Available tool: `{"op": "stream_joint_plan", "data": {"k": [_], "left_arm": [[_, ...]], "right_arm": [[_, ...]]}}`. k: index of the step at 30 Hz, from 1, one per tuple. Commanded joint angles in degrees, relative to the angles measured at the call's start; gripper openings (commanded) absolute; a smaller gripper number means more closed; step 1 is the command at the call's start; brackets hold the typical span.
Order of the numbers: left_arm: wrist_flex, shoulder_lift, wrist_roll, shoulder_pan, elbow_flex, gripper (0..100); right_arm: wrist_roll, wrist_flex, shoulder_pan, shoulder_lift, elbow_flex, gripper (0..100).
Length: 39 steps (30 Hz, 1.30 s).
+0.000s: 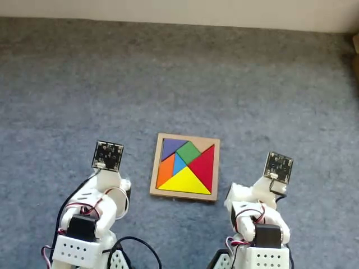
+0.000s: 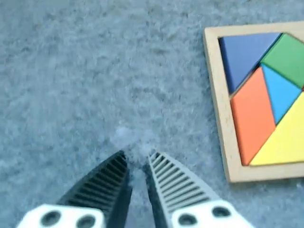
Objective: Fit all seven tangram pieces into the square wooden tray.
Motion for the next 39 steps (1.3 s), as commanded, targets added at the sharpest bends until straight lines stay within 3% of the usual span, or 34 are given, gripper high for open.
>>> {"op": "stream_joint_plan", "data": {"k": [1,6,39], "left_arm": [[7.0,-2.3,0.9,-1.0,1.2,2],[11.8,-2.3,1.0,-0.8,1.2,2],[11.8,-2.3,1.0,-0.7,1.2,2]], "right_arm": [[-0.4,1.3,0.7,-0.7,8.0,3.1],[-0.4,1.3,0.7,-0.7,8.0,3.1],[-0.4,1.3,0.7,-0.7,8.0,3.1]]}}
